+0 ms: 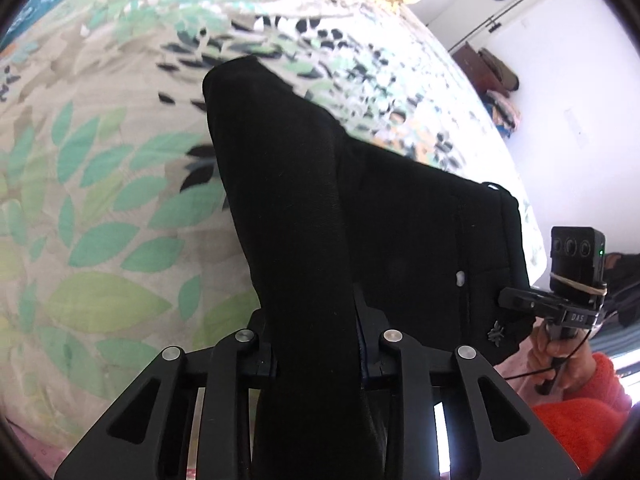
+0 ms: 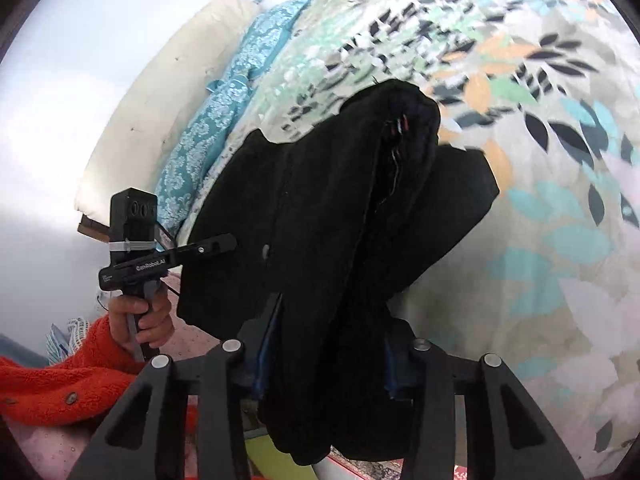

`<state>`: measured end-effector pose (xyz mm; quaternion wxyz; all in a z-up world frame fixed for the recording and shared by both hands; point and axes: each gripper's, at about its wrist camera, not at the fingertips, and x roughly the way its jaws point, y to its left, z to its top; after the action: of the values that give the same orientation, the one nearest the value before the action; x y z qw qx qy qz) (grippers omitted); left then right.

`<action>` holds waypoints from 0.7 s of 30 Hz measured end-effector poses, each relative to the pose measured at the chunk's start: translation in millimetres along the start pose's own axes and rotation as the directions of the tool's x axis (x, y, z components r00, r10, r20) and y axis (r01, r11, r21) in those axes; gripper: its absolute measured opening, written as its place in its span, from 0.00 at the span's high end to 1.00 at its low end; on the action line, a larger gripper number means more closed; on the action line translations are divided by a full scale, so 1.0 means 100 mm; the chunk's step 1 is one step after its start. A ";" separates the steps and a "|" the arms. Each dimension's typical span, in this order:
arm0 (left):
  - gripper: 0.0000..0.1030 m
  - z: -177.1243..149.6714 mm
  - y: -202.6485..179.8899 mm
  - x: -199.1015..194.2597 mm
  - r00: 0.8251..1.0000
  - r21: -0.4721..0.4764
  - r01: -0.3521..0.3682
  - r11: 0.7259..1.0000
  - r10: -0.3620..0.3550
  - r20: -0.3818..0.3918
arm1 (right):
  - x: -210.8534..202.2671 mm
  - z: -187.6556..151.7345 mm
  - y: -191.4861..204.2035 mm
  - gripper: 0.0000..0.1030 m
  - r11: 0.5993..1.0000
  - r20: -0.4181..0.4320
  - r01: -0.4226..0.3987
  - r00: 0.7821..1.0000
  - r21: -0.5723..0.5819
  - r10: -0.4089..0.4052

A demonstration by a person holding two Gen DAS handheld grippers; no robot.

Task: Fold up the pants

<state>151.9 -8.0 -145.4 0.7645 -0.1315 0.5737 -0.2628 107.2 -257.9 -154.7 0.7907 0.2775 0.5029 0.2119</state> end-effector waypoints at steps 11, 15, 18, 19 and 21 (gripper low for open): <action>0.74 1.57 -0.09 -0.03 0.980 0.026 -0.068 0.997 0.062 0.187 | 0.03 1.77 0.04 0.60 0.987 0.109 0.107 0.990 -0.121 -0.094; 0.41 1.86 0.07 0.33 0.949 -0.033 -0.244 0.969 0.246 0.197 | 0.20 2.02 -0.20 0.26 0.932 0.125 0.359 0.928 -0.053 -0.350; 0.33 1.63 0.24 0.40 0.910 -0.078 -0.351 0.933 0.359 0.206 | 0.13 1.74 -0.30 0.22 0.872 0.133 0.489 0.866 -0.016 -0.483; 0.33 1.47 0.29 0.36 0.899 -0.078 -0.373 0.925 0.381 0.217 | 0.07 1.59 -0.27 0.22 0.858 0.150 0.514 0.849 -0.017 -0.506; 0.27 1.23 0.31 0.27 0.859 -0.066 -0.443 0.894 0.445 0.255 | -0.06 1.26 -0.16 0.15 0.835 0.199 0.549 0.823 -0.037 -0.532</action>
<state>281.3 -10.0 -144.9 0.8734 -0.0313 0.4825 -0.0584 220.6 -302.3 -117.8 0.8725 0.1046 0.4767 -0.0241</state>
